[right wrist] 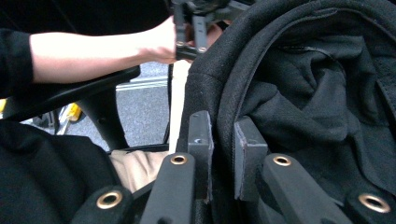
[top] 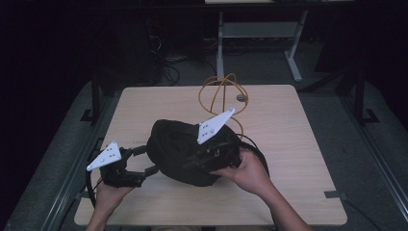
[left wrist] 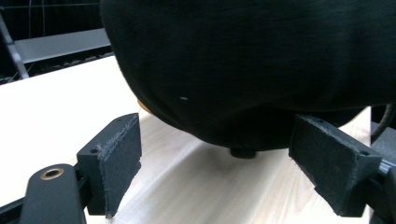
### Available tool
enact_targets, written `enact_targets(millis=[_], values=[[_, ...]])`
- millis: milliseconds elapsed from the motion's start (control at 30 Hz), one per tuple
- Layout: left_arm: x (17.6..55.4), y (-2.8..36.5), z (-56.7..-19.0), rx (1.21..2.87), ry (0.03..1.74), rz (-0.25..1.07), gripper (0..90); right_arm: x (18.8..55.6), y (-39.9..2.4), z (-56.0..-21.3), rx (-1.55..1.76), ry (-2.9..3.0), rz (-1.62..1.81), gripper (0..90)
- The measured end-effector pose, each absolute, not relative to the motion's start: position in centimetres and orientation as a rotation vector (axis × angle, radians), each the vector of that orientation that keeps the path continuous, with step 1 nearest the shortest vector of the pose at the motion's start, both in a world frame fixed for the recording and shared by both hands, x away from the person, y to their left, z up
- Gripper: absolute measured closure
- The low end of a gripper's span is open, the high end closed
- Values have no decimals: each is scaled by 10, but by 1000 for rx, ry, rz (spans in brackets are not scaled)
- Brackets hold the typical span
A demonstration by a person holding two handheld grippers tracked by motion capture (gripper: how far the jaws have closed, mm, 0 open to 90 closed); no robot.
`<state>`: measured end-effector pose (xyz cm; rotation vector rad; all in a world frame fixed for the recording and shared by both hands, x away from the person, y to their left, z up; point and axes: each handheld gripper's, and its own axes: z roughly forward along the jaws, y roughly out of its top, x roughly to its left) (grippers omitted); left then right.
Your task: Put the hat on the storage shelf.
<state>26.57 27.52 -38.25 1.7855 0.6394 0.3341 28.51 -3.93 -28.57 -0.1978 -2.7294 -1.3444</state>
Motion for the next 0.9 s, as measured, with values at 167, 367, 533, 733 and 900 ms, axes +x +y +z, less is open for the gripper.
enact_targets(millis=[167, 367, 533, 733, 900], values=[[276, 272, -374, 1734, 581, 231, 234, 284, -41, -274, -136, -2715, -1356, 796], [283, 266, -369, 1741, 516, 215, 485, 285, -43, -269, -99, -2660, -1384, 797], [286, 261, -364, 1696, 476, 210, 713, 288, -47, -268, -105, -2624, -1410, 799], [286, 262, -357, 1706, 482, 220, 854, 293, -55, -269, -145, -2596, -1446, 795], [285, 261, -348, 1752, 494, 263, 860, 296, -62, -276, -178, -2568, -1475, 791]])
